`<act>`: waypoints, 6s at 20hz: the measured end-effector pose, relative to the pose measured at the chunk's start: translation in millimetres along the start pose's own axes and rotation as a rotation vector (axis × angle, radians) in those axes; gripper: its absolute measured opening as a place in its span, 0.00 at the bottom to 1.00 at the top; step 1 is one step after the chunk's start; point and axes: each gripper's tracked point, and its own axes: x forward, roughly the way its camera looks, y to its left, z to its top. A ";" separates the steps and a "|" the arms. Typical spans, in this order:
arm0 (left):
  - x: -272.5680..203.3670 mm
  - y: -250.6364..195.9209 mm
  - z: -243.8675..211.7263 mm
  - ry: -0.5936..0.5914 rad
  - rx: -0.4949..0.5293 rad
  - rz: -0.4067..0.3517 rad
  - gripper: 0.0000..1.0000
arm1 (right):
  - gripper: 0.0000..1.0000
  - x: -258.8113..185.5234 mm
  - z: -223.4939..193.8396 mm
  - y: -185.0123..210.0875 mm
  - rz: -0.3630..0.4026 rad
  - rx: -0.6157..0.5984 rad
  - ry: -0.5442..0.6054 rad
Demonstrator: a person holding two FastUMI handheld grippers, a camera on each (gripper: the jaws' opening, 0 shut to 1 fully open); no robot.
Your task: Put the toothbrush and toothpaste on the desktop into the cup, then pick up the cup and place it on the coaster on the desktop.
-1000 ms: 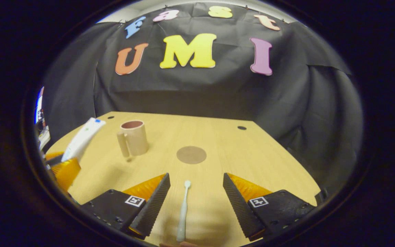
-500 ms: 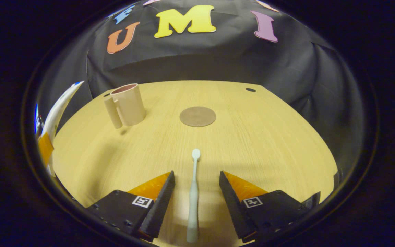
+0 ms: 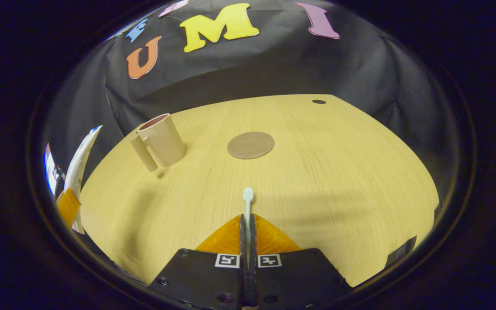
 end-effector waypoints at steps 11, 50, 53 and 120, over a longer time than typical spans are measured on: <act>0.4 20.7 36.4 -0.103 -0.032 0.011 0.40 | 0.00 -129.4 91.3 26.6 0.026 -0.065 -0.512; 203.1 -1.3 110.3 -0.172 -0.047 -0.162 0.46 | 0.00 -173.8 117.1 15.3 0.050 -0.030 -0.638; 198.9 -1.5 109.5 -0.164 -0.054 -0.162 0.45 | 0.01 -174.5 116.7 15.2 0.046 -0.034 -0.642; 112.4 77.3 74.3 -0.141 -0.096 -0.106 0.97 | 0.03 -7.2 284.0 203.1 0.262 -0.192 -0.873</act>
